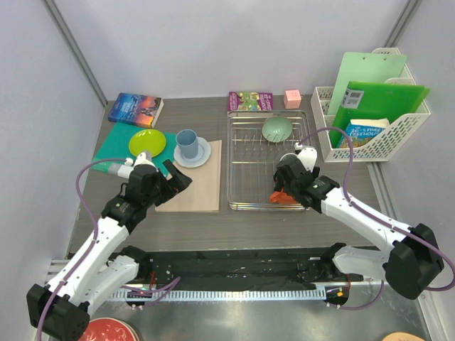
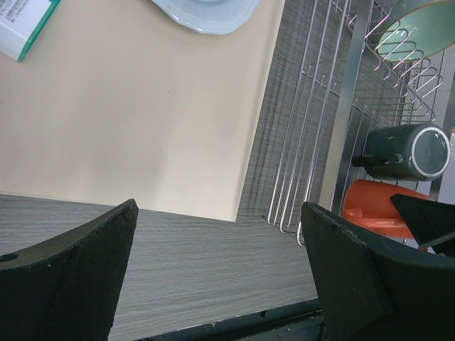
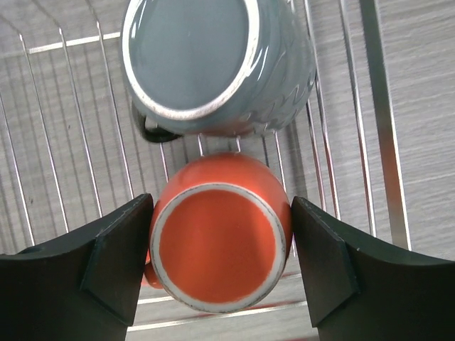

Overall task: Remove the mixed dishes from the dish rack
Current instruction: Pick up the cup from the dish rack.

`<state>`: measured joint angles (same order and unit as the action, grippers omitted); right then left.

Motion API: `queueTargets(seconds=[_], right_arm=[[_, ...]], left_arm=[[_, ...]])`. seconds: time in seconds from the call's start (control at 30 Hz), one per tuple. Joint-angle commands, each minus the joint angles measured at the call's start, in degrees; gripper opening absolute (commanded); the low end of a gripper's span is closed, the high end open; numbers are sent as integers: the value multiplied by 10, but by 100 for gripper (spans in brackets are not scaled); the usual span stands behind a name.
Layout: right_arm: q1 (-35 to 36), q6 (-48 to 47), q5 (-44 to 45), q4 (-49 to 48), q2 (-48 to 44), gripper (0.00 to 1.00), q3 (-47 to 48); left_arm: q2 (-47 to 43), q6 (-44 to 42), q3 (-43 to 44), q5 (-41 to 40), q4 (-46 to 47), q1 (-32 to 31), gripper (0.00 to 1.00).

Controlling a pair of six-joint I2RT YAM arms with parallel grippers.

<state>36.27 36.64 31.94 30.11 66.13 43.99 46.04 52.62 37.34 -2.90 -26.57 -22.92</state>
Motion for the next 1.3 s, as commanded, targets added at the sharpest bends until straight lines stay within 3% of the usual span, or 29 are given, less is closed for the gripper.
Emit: queueTargets(seconds=[0.0, 0.23, 0.37, 0.73, 0.93, 1.27], right_arm=[[2, -7, -29, 37, -34, 1, 56], [3, -20, -77, 97, -38, 1, 152], [3, -21, -96, 97, -38, 1, 156], [3, -3, -189, 14, -38, 1, 163], [2, 19, -252, -59, -63, 1, 135], [-39, 119, -368, -269, -105, 1, 19]], left_arm=[[-2, 4, -2, 3, 20, 0, 95], [3, 5, 2, 3, 21, -1, 94], [5, 6, 4, 3, 22, 0, 94], [-17, -1, 31, 3, 34, 0, 95], [-39, 20, 11, 84, 135, 0, 95], [-14, 92, -27, 165, 316, 0, 96]])
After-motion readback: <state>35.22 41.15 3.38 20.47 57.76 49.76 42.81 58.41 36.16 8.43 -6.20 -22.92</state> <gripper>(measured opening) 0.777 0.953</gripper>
